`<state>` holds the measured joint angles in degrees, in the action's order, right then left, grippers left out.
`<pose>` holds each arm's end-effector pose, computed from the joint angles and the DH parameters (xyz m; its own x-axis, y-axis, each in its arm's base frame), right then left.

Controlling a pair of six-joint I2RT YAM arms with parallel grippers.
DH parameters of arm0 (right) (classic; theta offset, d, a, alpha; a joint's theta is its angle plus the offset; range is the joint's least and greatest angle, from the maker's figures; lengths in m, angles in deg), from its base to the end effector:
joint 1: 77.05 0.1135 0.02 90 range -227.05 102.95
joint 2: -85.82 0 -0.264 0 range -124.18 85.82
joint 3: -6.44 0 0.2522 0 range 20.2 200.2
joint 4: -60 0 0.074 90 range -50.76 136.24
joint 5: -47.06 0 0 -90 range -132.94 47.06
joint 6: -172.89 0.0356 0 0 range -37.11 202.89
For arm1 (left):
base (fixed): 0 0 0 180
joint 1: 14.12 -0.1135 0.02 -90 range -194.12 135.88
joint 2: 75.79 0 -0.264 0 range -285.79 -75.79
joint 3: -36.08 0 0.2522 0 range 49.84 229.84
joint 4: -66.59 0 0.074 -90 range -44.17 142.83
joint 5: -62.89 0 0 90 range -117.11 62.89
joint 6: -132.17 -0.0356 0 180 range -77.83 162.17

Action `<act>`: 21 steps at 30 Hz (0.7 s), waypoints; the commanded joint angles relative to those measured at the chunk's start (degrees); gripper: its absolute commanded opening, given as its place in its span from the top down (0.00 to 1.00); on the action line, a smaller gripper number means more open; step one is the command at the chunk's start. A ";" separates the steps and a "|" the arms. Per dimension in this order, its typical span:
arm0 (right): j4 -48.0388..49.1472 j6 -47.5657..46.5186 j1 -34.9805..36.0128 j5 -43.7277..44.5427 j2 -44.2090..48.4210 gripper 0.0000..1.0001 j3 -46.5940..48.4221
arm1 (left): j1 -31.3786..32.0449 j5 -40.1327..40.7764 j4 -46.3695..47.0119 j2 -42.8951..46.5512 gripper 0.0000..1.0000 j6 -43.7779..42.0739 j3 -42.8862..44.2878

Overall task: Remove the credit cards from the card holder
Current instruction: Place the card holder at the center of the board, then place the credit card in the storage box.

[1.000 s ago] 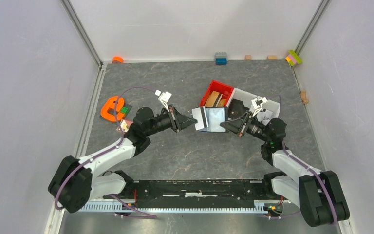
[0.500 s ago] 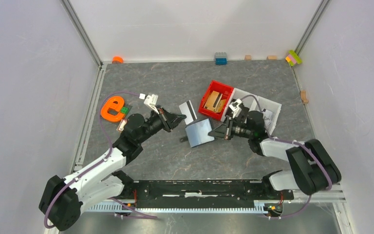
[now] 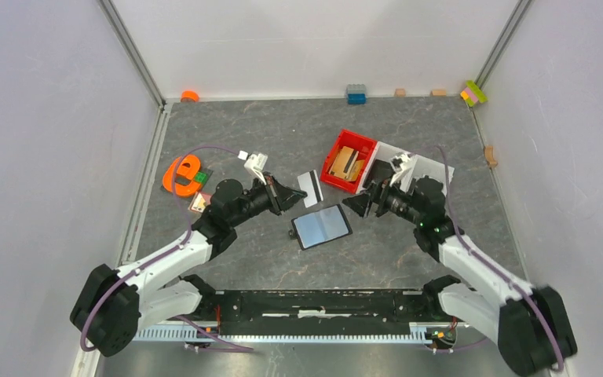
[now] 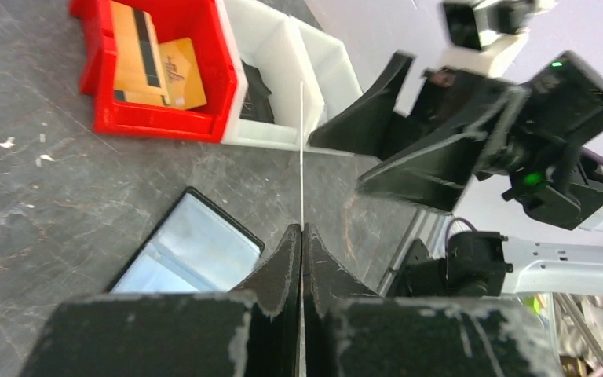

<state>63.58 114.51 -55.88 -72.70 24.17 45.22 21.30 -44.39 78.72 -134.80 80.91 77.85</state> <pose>0.2044 0.0981 0.2132 -0.6557 0.2341 -0.7178 -0.4775 0.6078 0.6345 0.1833 -0.1434 0.2555 -0.5538 -0.3394 -0.7603 0.5743 0.5055 -0.6439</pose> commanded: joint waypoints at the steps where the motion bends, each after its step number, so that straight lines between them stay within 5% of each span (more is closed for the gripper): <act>1: 12.11 -1.75 -0.10 -1.31 10.68 0.10 -5.56 | 0.09 -8.86 10.16 -3.24 0.98 1.75 1.27; 11: 34.61 9.70 -0.07 -14.26 10.27 0.27 -9.75 | 3.93 -19.22 21.66 -7.09 0.98 4.35 2.13; 14: 47.60 17.15 -0.03 -17.47 7.92 0.32 -12.05 | 4.73 -18.25 21.94 -6.50 0.98 3.59 1.73; 21: 59.14 24.76 0.93 -20.56 2.33 0.47 -12.53 | 5.21 -15.25 24.39 -5.83 0.98 3.97 0.34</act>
<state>108.78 132.45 -55.64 -89.64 28.50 33.18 26.13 -60.48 98.46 -141.64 82.90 78.00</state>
